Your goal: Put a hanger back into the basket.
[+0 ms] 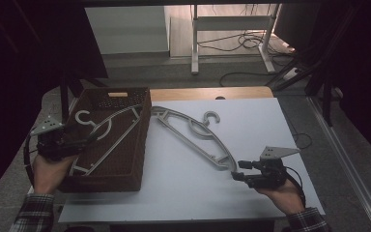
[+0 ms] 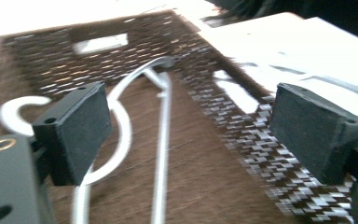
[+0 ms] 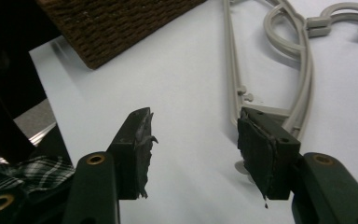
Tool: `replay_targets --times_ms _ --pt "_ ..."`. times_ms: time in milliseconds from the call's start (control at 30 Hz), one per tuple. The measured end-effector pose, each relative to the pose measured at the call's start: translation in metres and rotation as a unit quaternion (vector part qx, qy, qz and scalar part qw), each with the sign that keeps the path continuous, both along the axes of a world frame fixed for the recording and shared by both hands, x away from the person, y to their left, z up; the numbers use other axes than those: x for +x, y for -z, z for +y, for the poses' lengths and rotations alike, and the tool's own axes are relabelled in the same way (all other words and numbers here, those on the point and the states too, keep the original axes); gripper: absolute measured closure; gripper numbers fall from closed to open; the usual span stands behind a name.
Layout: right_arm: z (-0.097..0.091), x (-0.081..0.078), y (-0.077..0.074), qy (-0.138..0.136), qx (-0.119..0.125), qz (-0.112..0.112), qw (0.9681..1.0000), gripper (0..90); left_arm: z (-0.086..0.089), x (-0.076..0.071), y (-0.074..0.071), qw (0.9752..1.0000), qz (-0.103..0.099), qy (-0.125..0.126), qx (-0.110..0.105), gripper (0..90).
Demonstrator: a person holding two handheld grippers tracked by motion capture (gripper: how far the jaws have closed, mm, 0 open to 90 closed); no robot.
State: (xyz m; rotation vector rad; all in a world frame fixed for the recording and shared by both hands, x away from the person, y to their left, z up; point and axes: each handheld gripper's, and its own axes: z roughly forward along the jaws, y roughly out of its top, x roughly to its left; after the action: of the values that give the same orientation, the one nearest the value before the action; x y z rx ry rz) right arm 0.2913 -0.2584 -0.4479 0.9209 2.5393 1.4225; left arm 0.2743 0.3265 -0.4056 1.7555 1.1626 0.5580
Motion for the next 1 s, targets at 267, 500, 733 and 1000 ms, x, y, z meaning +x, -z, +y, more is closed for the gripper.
replay_targets --times_ms 267,500,733,1000 --pt "0.002 -0.008 0.000 0.010 -0.015 -0.019 0.9997 43.9 -0.043 -0.024 -0.001 0.9988 -0.006 0.047 -0.009 7.0" --pt "0.004 -0.016 -0.002 0.023 -0.026 -0.037 0.9987 43.7 -0.078 -0.045 0.006 0.9969 -0.010 0.077 -0.011 3.2" --pt "0.004 -0.022 0.001 0.033 -0.053 -0.057 0.9964 41.9 -0.105 -0.066 0.015 0.9935 -0.029 0.106 -0.027 2.0" --pt "0.004 -0.021 0.011 0.035 -0.083 -0.057 0.9943 37.8 -0.122 -0.081 0.036 0.9911 -0.042 0.126 -0.014 2.2"
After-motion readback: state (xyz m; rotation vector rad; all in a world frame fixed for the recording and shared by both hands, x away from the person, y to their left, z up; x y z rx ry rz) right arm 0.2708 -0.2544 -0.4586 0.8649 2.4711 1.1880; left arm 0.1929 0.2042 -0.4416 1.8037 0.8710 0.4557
